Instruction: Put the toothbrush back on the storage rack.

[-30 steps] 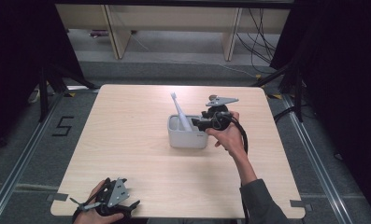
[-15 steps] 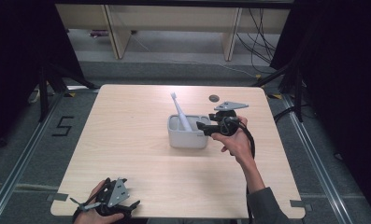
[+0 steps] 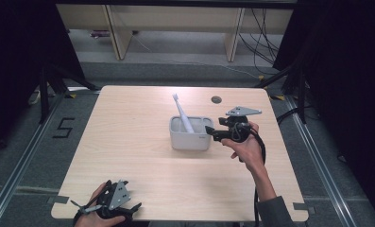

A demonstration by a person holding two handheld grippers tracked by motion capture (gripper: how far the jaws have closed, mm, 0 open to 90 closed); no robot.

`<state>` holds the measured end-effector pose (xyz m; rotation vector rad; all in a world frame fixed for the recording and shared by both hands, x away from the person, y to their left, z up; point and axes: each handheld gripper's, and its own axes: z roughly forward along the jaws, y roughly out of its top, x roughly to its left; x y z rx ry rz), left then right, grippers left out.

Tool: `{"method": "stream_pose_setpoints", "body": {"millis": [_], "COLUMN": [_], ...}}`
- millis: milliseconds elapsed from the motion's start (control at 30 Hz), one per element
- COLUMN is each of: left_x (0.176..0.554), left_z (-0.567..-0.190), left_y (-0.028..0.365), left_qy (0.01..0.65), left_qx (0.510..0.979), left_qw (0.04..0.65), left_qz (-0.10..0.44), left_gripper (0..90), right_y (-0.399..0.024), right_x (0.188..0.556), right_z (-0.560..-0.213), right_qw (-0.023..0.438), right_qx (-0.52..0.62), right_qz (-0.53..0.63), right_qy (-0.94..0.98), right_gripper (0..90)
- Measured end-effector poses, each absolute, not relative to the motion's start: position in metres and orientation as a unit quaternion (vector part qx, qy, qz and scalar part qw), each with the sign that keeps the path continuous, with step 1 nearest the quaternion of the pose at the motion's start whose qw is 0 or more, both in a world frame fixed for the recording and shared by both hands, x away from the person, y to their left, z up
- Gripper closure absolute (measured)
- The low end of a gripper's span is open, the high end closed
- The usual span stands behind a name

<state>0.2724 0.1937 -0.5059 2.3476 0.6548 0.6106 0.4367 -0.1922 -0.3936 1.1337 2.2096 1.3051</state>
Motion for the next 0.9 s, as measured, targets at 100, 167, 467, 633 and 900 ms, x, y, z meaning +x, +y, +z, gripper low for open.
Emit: {"method": "stream_pose_setpoints", "body": {"millis": [100,167,467,633,900], "left_x": [0.272,0.272,0.272,0.273,0.273], "left_z": [-0.506,-0.506,-0.506,-0.506,-0.505], "left_y": [0.193,0.193,0.193,0.194,0.194], "left_qy": [0.248,0.248,0.249,0.247,0.246], "left_qx": [0.888,0.888,0.888,0.887,0.888], "left_qw": [0.309,0.308,0.308,0.312,0.310], "left_qz": [0.234,0.236,0.236,0.233,0.234], "left_gripper": [15.4,15.4,15.4,15.5,15.4], "right_y": [-0.194,-0.196,-0.196,-0.199,-0.205], "right_x": [0.437,0.436,0.431,0.428,0.421], "right_z": [-0.394,-0.393,-0.395,-0.396,-0.402], "right_qw": [0.173,0.171,0.164,0.180,0.180], "right_qx": [0.394,0.391,0.401,0.385,0.391], "right_qz": [0.463,0.459,0.463,0.453,0.447], "right_qy": [0.775,0.779,0.773,0.783,0.784], "right_gripper": [33.3,33.1,30.8,26.8,24.7]}}
